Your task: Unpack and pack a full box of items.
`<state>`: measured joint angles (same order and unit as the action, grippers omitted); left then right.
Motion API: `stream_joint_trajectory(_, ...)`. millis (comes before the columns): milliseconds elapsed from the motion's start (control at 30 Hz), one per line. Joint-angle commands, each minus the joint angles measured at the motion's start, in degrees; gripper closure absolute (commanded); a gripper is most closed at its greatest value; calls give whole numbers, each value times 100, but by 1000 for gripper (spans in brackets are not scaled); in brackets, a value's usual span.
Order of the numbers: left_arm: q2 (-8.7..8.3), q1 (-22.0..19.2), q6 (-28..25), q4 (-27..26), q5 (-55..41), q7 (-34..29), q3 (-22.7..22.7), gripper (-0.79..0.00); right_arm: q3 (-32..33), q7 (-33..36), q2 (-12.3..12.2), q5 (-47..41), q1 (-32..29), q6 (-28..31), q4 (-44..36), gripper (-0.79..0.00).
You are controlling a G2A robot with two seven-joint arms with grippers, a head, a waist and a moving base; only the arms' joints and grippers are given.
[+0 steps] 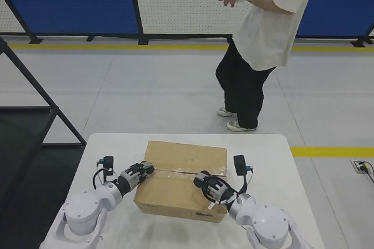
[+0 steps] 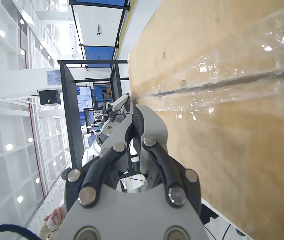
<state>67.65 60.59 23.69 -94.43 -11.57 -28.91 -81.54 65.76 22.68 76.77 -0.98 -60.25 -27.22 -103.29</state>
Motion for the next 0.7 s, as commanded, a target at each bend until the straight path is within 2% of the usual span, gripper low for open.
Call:
stream_joint_trajectory(0,-4,53,-39,-25,-50,27,-41,0,-118,-100,30,18,140,-161,132,0)
stream_joint_trajectory(433,-52,399,-237,-122,-361,137,-443,0,-800,-232,264,-362,980,-325,1041,0)
stream_joint_trajectory(667,-67,517,-328,-93,-489,128,-518,0,-1176,-401,425,-519,1388,-293,1357,0)
